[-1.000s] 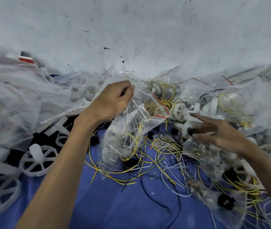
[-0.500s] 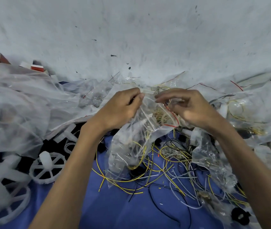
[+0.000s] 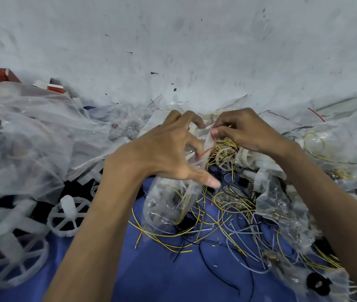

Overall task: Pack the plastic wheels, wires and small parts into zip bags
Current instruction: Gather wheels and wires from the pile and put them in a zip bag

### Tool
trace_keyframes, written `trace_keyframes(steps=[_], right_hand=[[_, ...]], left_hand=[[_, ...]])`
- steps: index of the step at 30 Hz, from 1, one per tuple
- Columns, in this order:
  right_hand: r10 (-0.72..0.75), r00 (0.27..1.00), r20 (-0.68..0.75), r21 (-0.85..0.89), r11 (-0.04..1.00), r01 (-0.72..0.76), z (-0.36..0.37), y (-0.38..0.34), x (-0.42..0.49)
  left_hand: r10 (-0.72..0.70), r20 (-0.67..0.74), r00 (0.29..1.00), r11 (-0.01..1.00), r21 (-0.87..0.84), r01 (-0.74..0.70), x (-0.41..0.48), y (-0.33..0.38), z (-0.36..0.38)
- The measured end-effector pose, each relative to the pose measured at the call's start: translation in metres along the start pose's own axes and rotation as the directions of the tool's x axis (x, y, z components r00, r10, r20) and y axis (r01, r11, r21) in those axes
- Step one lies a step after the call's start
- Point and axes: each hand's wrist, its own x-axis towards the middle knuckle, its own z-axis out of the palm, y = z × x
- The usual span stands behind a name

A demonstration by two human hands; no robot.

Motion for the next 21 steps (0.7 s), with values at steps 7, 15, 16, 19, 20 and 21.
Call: trace_keyframes(steps=[7,15,16,19,20,21], right_hand=[[0.179,0.966,-0.189,0.343,0.933,-0.106,-0.022,0.002,-0.017],[0.129,0.947,-0.295,0.709,0.693,0.127,-0.022,-0.010,-0.041],[0.170,0.941,-0.294,0.746,0.656,0.115,-0.018,-0.009,-0.043],[0.324,0.904,-0.278,0.806,0.591,0.036,-0.002,-0.004,-0.050],[0.364,0.892,-0.268,0.824,0.566,0.017,0.002,-0.004,-0.052],[0.390,0.884,-0.257,0.838,0.546,0.002,0.006,-0.004,-0.053]], left_hand=[[-0.125,-0.195,0.973,0.967,-0.243,0.076,-0.010,-0.033,-0.015],[-0.168,-0.486,0.857,0.772,-0.605,-0.192,-0.008,-0.049,-0.013],[-0.174,-0.507,0.844,0.761,-0.613,-0.211,-0.008,-0.050,-0.012],[-0.257,-0.489,0.834,0.770,-0.624,-0.129,-0.004,-0.051,-0.006],[-0.287,-0.465,0.837,0.764,-0.638,-0.093,-0.003,-0.052,-0.003],[-0.311,-0.444,0.840,0.757,-0.651,-0.064,-0.003,-0.052,-0.001]])
